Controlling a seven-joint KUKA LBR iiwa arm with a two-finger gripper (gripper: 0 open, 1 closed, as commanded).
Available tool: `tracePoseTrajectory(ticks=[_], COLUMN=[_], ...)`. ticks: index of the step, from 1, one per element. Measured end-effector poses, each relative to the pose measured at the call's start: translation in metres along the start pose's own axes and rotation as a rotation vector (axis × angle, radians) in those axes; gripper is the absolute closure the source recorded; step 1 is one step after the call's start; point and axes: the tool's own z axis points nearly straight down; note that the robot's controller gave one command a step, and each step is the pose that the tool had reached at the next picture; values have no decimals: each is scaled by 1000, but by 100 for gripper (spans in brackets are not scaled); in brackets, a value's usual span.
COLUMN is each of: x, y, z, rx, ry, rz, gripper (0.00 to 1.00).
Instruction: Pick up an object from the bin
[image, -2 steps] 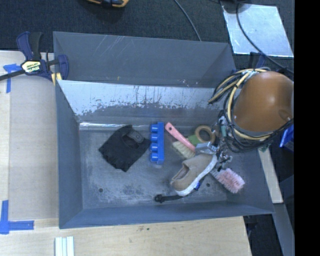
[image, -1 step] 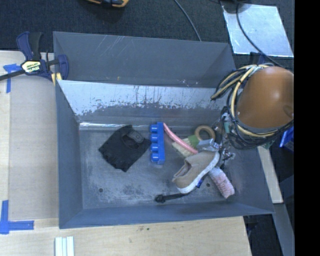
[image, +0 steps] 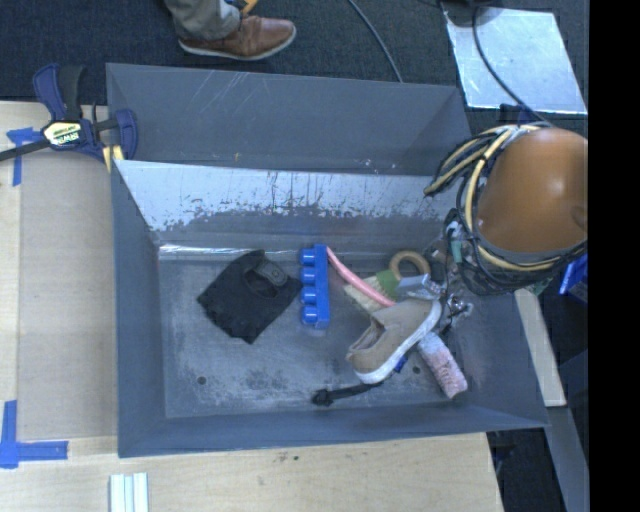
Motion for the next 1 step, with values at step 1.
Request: tracePoseTrajectory(ticks=[1], x=[0], y=[0], z=[-8], rx=[0], ry=[-1], rz=[2], gripper=[100])
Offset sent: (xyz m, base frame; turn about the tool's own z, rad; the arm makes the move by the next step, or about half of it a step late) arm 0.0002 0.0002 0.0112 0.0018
